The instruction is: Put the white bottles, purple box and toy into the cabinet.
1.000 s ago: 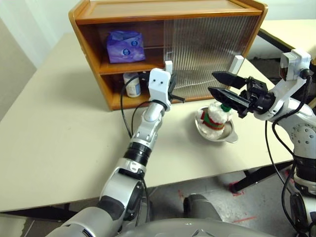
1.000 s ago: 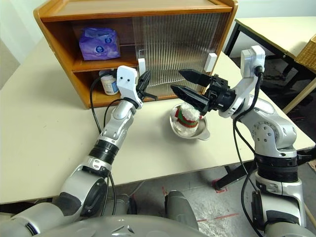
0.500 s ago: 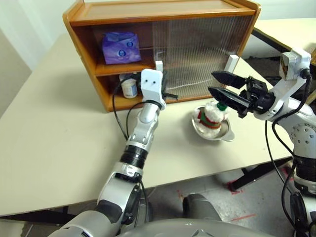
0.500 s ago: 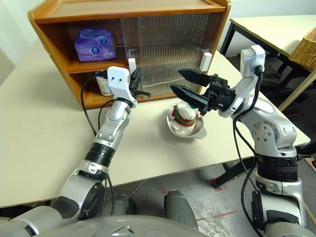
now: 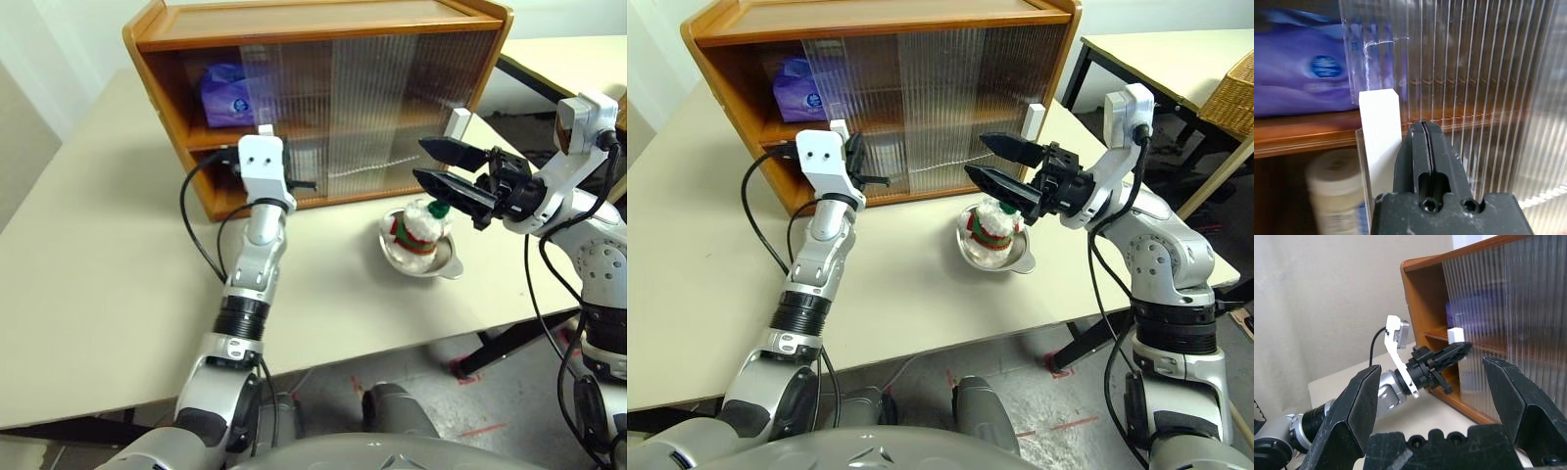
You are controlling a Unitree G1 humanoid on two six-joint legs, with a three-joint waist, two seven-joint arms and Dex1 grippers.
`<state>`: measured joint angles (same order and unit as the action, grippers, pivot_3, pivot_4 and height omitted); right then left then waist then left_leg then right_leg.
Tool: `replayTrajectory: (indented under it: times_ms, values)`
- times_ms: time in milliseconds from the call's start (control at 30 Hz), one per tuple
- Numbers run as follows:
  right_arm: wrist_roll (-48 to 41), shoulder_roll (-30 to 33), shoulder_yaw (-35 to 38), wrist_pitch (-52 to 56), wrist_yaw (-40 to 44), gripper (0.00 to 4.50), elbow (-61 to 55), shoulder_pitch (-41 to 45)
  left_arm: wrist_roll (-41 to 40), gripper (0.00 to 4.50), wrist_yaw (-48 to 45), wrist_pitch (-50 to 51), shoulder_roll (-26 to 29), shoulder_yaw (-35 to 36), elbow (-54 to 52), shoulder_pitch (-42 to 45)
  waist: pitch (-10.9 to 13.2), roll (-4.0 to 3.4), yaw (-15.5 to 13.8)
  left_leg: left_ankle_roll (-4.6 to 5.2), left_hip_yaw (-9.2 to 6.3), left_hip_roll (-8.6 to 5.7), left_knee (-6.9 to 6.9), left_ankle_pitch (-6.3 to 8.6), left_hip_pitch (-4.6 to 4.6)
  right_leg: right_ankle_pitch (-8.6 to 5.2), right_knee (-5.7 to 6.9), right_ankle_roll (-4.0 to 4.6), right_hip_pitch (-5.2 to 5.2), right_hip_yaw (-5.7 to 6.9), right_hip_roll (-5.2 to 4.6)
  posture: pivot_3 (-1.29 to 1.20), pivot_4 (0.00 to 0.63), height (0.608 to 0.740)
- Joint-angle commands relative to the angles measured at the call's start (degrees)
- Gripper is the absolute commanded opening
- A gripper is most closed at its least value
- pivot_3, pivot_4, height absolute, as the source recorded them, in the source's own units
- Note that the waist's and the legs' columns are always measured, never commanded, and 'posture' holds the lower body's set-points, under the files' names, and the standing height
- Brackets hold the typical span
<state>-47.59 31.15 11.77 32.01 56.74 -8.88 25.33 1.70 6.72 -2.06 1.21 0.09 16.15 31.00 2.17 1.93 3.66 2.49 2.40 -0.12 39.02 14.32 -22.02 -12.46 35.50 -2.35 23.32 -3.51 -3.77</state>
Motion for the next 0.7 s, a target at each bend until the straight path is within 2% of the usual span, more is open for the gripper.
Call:
replayTrajectory:
  times_ms: [33, 333, 700]
  values:
    - [0.19, -0.01, -0.84, 0.06, 0.6, 4.5, 0.49, 0.4, 1.04, 0.04, 3.11, 1.83, 1.87, 3.3, -0.67, -0.76, 0.0, 0.0, -0.05, 0.0, 0.0, 0.0, 0.0, 0.0, 0.01, 0.04, 0.0, 0.0, -0.01, 0.0, 0.0, -0.05, 0.0, 0.74]
    - [0.51, -0.82, -1.74, -0.13, 1.0, 4.5, 1.75, 1.38, 0.81, 0.04, 4.8, 5.0, 5.55, 7.31, -5.66, -3.46, 0.03, 0.04, -0.1, -0.02, -0.06, 0.04, -0.04, 0.01, 0.37, 0.41, 0.05, 0.08, -0.13, 0.04, 0.08, -0.01, 0.0, 0.74]
    - [1.1, -1.54, -2.72, -0.58, 1.87, 4.5, 3.64, 2.7, 1.1, 0.04, 6.38, 7.43, 6.36, 9.69, -9.3, -5.63, 0.03, 0.04, -0.78, -0.02, -0.06, 0.04, -0.04, 0.01, 0.4, 0.34, -0.01, 0.17, -0.18, 0.02, 0.08, 0.02, 0.0, 0.74]
